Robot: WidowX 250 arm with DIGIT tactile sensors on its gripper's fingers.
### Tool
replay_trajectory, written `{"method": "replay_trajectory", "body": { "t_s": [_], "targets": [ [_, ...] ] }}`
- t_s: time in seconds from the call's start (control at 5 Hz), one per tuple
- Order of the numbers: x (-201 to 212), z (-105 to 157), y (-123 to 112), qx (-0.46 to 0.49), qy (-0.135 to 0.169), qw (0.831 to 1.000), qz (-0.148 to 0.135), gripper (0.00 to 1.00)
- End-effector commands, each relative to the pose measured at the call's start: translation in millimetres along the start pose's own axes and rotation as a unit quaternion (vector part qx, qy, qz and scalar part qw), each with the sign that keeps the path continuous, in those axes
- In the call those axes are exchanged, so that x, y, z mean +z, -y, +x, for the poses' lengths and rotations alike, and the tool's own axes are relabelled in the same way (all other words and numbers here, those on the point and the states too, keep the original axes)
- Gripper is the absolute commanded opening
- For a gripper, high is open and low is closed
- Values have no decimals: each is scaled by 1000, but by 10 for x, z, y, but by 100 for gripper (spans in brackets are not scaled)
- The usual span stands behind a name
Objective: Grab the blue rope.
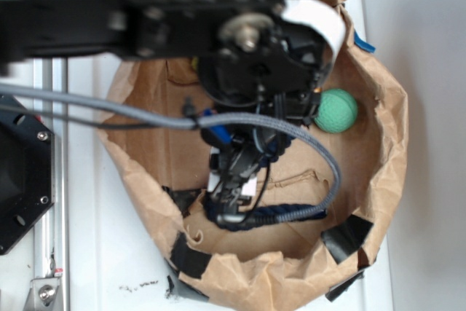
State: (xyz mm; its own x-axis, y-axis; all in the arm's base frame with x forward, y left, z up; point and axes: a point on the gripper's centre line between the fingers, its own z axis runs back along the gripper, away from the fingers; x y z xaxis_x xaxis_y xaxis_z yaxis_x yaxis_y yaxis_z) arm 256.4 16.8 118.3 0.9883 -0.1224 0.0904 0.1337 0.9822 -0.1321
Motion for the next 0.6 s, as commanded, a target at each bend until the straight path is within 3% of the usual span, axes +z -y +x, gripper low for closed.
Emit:
{"method": "replay_trajectory", "body": {
  "t_s": [0.0, 0.4],
  "targets": [
    [-383, 181, 24, 27, 64, 997, 41, 100],
    [-506, 381, 505, 19, 96, 995, 23, 100]
  ]
}}
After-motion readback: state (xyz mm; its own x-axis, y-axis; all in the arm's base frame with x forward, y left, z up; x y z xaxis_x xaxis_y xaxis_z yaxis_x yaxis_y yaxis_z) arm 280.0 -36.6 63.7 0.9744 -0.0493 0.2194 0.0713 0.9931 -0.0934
